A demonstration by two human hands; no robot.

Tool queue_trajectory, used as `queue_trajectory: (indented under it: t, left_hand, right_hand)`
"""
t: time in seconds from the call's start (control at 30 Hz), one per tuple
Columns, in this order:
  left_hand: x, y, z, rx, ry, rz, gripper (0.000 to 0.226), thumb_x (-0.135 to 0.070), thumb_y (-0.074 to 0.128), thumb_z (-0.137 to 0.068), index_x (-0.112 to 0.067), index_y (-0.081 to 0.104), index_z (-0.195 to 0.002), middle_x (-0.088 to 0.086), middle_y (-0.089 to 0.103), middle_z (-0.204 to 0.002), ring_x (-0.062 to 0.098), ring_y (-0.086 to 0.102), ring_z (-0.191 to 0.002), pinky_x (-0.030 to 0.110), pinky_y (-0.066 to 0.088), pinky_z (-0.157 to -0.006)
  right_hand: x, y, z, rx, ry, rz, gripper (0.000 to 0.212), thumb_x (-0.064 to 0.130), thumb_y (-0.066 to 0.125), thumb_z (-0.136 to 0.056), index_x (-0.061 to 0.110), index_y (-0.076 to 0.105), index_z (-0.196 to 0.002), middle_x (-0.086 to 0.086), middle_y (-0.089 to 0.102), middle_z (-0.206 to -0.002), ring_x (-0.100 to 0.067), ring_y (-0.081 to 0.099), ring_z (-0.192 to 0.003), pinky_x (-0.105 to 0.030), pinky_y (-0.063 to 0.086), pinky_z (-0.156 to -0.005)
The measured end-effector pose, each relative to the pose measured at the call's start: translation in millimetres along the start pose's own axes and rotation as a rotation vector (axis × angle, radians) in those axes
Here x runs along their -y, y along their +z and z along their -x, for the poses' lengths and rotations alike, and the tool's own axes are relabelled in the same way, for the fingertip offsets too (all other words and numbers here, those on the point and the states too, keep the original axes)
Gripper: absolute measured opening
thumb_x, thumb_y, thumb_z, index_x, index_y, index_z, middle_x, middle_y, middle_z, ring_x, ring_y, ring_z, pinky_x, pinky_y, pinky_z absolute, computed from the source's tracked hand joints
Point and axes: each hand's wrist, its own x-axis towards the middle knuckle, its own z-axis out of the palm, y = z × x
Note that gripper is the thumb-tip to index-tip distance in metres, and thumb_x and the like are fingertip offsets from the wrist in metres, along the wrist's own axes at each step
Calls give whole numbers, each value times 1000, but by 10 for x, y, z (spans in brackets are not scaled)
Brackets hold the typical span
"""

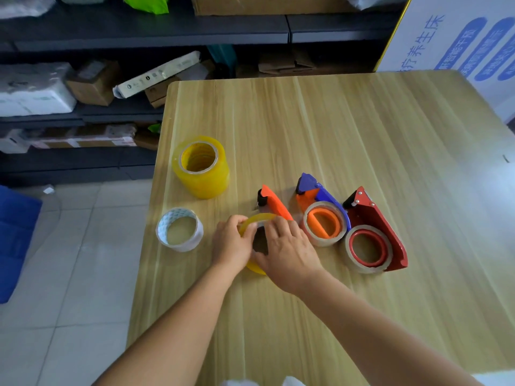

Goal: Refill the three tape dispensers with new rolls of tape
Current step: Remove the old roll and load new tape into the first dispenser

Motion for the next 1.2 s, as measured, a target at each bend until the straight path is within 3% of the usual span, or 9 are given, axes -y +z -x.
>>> queue_trajectory:
  t: [0.2,0.33,0.5,0.6,0.73,0.87,0.97,1.03,1.2]
  left_hand:
    - [-36,0,11,-15,-38,8,24,-44,55,-89,-26,59,-103,4,59,-108,22,58,-94,33,48,-76]
    - [-53,-22,48,-4,-73,-22,25,-44,53,-90,-22,55,-102,4,57,-109,22,55,-89,32,42,-70]
    - [-4,5,250,-3,-106,-17,20,-40,51,-92,-20,51,-94,-1,60,-94,19,53,-80,28,37,-66]
    - [37,36,391,11,-89,67,19,-37,49,-93,-19,55,-89,-2,63,-88,19,57,-80,28,38,-65]
    - [83,-14,448,53,-68,141,17,-32,47,-94,-21,60,-93,-10,60,-82,15,56,-79,26,38,-62]
    - [52,-117,408,10,-28,239,18,-29,55,-91,-23,53,-108,-8,59,-95,9,56,-81,22,39,-66]
    - [-34,-212,386,-63,96,297,19,-28,61,-87,-23,50,-101,-2,58,-99,14,56,-87,25,45,-73]
    - [-107,-292,373,-138,197,265,25,-29,65,-83,-22,49,-100,-1,51,-101,14,51,-92,27,45,-80]
    - [-326,-508,335,-257,405,173,42,-26,72,-78,-19,52,-114,0,43,-106,18,44,-101,25,38,-86]
  right_hand:
    - [28,26,66,19,-8,8,70,54,53,-82,14,36,-138,-7,36,-136,-26,34,-124,-35,29,-106]
    - [76,47,85,57,-6,-49,52,39,56,-85,17,42,-130,-4,45,-128,-23,38,-118,-33,31,-101]
    - [29,131,157,142,42,-26,55,18,56,-81,14,38,-133,-5,56,-129,-23,31,-134,-37,11,-115]
    - [84,195,157,116,94,-38,47,36,56,-84,14,42,-123,-4,64,-113,-21,49,-119,-37,5,-116]
    - [94,207,137,60,126,-103,30,31,54,-88,12,46,-110,-4,67,-95,-21,60,-102,-31,7,-115]
    - [28,31,104,5,200,-338,39,26,62,-83,9,50,-117,-10,60,-112,-28,48,-114,-34,36,-99]
    - [-23,-166,63,11,206,-528,29,23,63,-81,16,50,-106,-2,59,-96,-18,57,-85,-27,50,-69]
    - [-57,-275,49,54,242,-665,28,25,63,-83,27,44,-103,9,53,-87,-6,55,-72,-13,43,-52]
    - [-74,-408,60,76,322,-904,44,28,62,-81,20,51,-123,4,59,-100,-11,59,-85,-20,46,-60]
